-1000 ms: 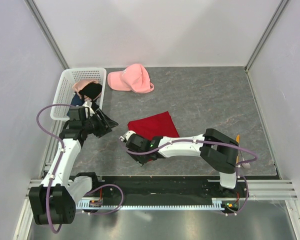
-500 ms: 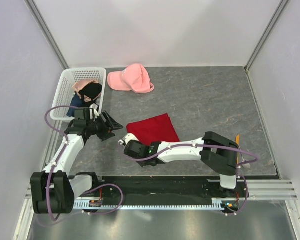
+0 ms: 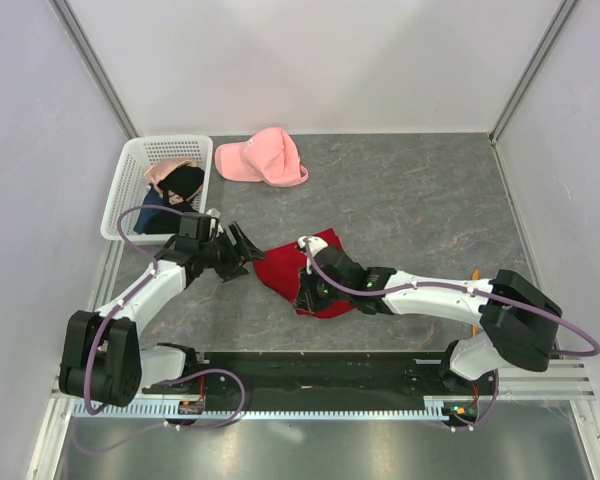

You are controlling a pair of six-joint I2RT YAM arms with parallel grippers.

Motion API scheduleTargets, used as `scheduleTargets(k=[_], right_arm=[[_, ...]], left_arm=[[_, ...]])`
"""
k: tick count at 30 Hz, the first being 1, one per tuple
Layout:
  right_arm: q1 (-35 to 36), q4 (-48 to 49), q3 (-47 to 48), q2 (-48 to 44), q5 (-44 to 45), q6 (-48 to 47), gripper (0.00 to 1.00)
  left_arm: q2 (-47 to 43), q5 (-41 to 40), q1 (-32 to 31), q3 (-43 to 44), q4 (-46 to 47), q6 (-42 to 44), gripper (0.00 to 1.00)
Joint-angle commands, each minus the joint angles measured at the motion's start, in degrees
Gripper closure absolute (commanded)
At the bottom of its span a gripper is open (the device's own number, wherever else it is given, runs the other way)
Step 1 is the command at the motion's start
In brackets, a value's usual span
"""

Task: Fold the napkin into a case and place the utensils inside
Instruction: Pick up the lower triangle-folded napkin from the center of the board.

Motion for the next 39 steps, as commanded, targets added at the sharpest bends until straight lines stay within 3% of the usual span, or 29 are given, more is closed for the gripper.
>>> scheduleTargets(k=[1, 19, 34, 39], right_arm=[[-3.2, 8.9, -4.9, -4.5, -7.8, 6.2, 1.0], [-10.5, 15.7, -12.4, -11.2, -14.3, 10.2, 1.0], [-12.1, 18.1, -15.1, -12.5, -16.9, 10.5, 1.0], [-12.2, 18.9, -16.6, -12.9, -17.9, 10.5, 1.0]], left_arm=[[0.6, -3.9, -0.8, -0.4, 4.8, -3.1, 0.21], [10.0, -6.5, -1.3, 1.3, 7.0, -3.0, 0.28], [18.0, -7.4, -4.9, 4.2, 12.3, -4.0, 0.35], [16.9, -10.8, -6.1, 3.7, 12.6, -3.8, 0.51]])
